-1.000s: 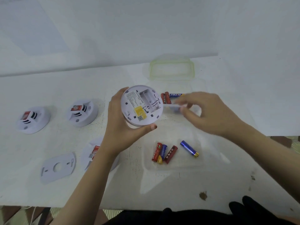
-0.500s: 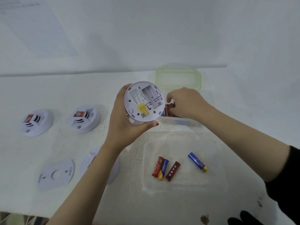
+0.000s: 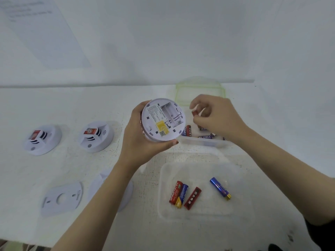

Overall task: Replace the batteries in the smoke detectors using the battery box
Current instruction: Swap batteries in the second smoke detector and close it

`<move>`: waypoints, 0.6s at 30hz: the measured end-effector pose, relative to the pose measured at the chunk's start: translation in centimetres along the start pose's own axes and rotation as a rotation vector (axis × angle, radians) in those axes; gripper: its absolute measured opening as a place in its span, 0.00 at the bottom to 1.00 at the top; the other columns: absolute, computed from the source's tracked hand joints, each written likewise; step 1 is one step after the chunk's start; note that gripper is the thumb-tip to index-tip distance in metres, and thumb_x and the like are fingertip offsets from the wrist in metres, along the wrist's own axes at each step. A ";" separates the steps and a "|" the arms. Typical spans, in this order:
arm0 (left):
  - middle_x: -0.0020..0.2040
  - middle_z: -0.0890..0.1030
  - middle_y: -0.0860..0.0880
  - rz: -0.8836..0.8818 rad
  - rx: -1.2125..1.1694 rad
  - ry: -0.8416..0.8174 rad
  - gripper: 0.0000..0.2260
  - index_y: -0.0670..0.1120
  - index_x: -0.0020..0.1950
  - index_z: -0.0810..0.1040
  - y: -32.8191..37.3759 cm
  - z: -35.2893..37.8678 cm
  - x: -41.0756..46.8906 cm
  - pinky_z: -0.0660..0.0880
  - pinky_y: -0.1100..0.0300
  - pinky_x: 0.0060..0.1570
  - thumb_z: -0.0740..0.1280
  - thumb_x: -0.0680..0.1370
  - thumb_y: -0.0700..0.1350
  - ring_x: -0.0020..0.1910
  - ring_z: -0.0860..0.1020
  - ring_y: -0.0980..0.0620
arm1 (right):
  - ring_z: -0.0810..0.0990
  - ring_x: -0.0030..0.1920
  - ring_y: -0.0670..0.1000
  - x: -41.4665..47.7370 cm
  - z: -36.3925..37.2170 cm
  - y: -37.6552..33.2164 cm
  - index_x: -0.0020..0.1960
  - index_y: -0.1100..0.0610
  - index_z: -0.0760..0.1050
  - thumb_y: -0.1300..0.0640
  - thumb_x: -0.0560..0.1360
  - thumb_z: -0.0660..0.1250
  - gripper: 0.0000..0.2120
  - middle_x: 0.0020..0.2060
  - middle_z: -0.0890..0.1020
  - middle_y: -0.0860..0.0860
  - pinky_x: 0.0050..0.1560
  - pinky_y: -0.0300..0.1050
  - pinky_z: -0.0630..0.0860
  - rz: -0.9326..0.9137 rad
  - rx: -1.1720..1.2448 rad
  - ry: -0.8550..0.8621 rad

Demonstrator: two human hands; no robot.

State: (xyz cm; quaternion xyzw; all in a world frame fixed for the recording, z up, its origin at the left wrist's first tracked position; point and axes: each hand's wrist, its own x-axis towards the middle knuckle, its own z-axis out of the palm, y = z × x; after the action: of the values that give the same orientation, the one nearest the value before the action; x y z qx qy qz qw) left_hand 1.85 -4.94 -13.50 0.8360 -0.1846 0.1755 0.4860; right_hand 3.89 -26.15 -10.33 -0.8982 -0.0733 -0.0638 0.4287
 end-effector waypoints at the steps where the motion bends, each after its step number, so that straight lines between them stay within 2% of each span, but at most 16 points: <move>1: 0.59 0.71 0.64 0.009 0.011 0.010 0.40 0.52 0.66 0.63 0.1 0.0 0.0 0.70 0.76 0.55 0.76 0.58 0.59 0.58 0.70 0.72 | 0.81 0.30 0.46 -0.2 -0.5 -0.7 0.44 0.54 0.78 0.66 0.67 0.67 0.10 0.37 0.81 0.48 0.32 0.36 0.74 -0.005 0.145 0.042; 3: 0.59 0.72 0.65 0.049 0.038 0.021 0.40 0.52 0.66 0.64 0.4 -0.1 0.1 0.70 0.76 0.54 0.76 0.59 0.59 0.58 0.71 0.72 | 0.83 0.32 0.46 -0.6 -1.3 -2.1 0.43 0.54 0.78 0.69 0.69 0.68 0.10 0.37 0.82 0.49 0.36 0.36 0.74 -0.059 0.372 0.102; 6: 0.60 0.74 0.63 0.116 0.041 0.004 0.39 0.50 0.67 0.66 0.8 -0.2 0.2 0.74 0.71 0.54 0.77 0.60 0.57 0.58 0.75 0.65 | 0.84 0.38 0.52 -1.1 -2.0 -3.6 0.43 0.52 0.78 0.66 0.68 0.71 0.10 0.38 0.83 0.50 0.44 0.44 0.78 -0.145 0.494 0.119; 7: 0.60 0.74 0.61 0.131 0.041 0.003 0.39 0.48 0.67 0.67 0.9 -0.3 0.2 0.75 0.68 0.54 0.77 0.61 0.57 0.58 0.75 0.63 | 0.85 0.38 0.51 -1.3 -2.0 -3.9 0.43 0.52 0.78 0.66 0.68 0.71 0.10 0.38 0.84 0.49 0.45 0.44 0.78 -0.162 0.480 0.108; 9: 0.59 0.76 0.56 0.159 0.061 0.004 0.39 0.43 0.67 0.69 1.2 -0.3 0.3 0.77 0.63 0.54 0.77 0.61 0.57 0.57 0.77 0.59 | 0.84 0.35 0.45 -1.7 -2.0 -4.3 0.44 0.54 0.78 0.68 0.69 0.70 0.10 0.36 0.83 0.47 0.44 0.37 0.78 -0.216 0.373 0.087; 12: 0.59 0.77 0.52 0.200 0.107 0.003 0.40 0.40 0.67 0.70 1.6 -0.4 0.4 0.77 0.62 0.54 0.76 0.62 0.59 0.56 0.77 0.56 | 0.81 0.36 0.40 -2.0 -1.7 -4.4 0.45 0.56 0.78 0.69 0.68 0.69 0.09 0.38 0.82 0.46 0.43 0.29 0.74 -0.330 0.184 0.080; 15: 0.57 0.78 0.50 0.226 0.109 -0.028 0.39 0.38 0.66 0.70 1.9 -0.5 0.5 0.79 0.56 0.52 0.77 0.62 0.58 0.54 0.78 0.54 | 0.78 0.43 0.43 -1.8 -1.5 -4.0 0.48 0.55 0.80 0.63 0.69 0.69 0.09 0.43 0.82 0.48 0.45 0.33 0.74 -0.396 0.030 0.099; 18: 0.56 0.79 0.47 0.237 0.102 -0.026 0.39 0.36 0.65 0.71 2.1 -0.4 0.5 0.79 0.51 0.51 0.77 0.62 0.57 0.53 0.79 0.51 | 0.79 0.48 0.46 -1.8 -1.4 -3.6 0.54 0.52 0.79 0.61 0.72 0.68 0.12 0.50 0.81 0.46 0.49 0.42 0.77 -0.349 -0.020 0.036</move>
State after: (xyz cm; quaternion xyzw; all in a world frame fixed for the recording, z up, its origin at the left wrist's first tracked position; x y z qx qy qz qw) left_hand 1.22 -5.66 -11.55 0.8342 -0.2791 0.2301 0.4163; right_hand 1.34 -25.17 -7.04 -0.8747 -0.2200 -0.1541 0.4035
